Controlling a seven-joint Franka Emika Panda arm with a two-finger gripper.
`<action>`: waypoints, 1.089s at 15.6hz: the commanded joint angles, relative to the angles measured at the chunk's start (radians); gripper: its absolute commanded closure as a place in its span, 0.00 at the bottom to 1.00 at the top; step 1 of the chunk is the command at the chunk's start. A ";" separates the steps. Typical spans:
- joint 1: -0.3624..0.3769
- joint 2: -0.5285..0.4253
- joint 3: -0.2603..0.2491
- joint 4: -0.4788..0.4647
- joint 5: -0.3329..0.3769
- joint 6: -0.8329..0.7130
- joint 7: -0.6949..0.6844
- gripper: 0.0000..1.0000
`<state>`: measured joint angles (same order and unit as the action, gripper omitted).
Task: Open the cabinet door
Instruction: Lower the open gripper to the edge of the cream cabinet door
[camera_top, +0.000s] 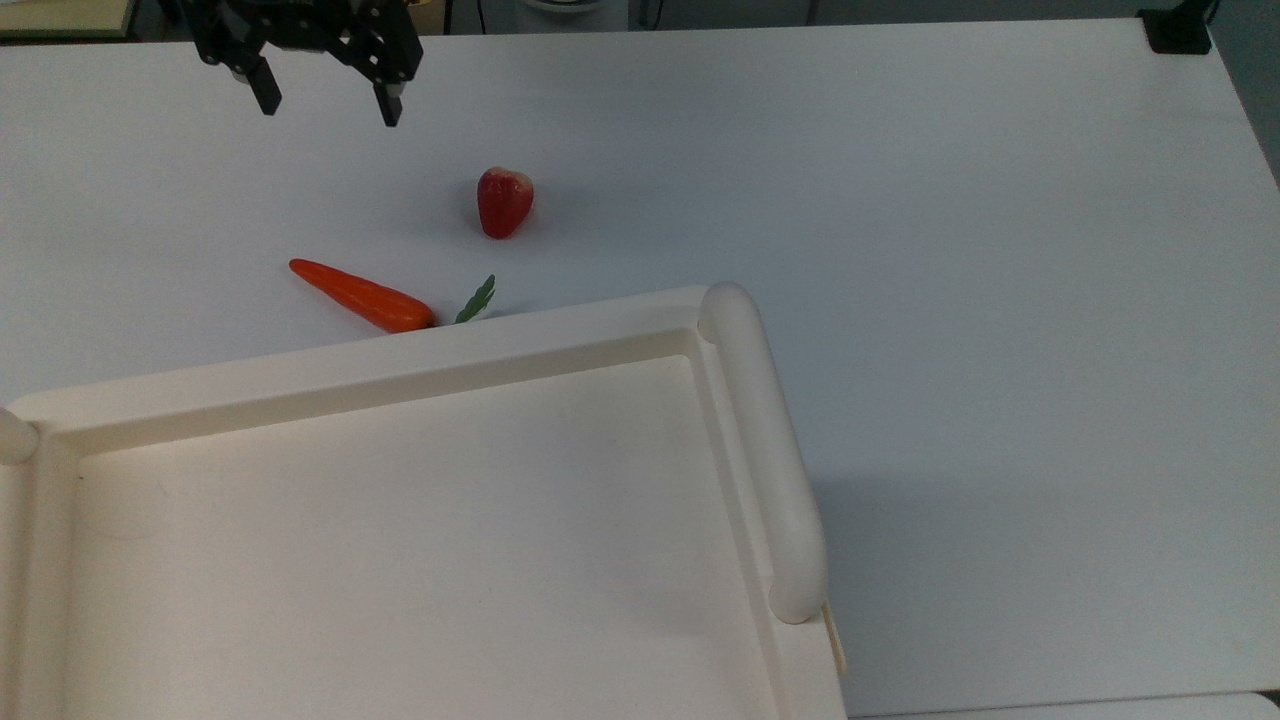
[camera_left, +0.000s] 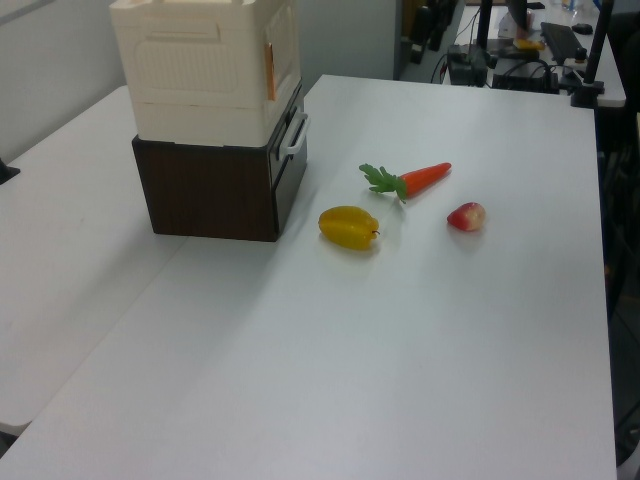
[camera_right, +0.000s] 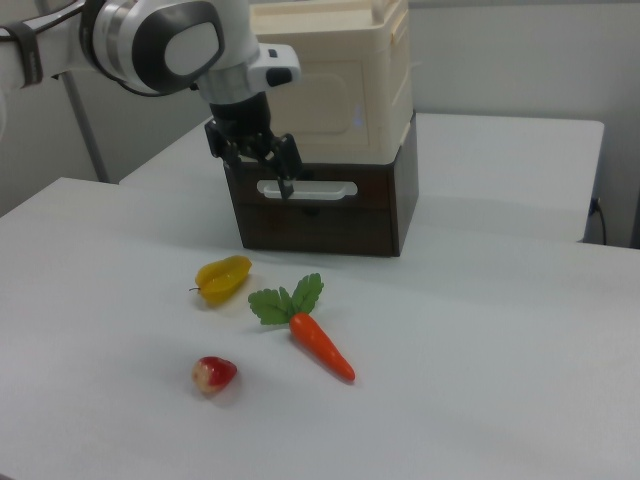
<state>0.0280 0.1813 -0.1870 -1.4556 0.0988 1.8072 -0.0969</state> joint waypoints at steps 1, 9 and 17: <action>0.072 0.007 -0.009 -0.009 0.028 0.104 -0.003 0.00; 0.173 0.141 -0.011 0.003 0.070 0.538 0.118 0.01; 0.236 0.188 -0.011 0.090 0.059 0.594 0.131 0.21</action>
<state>0.2416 0.3607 -0.1843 -1.3995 0.1535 2.3903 0.0125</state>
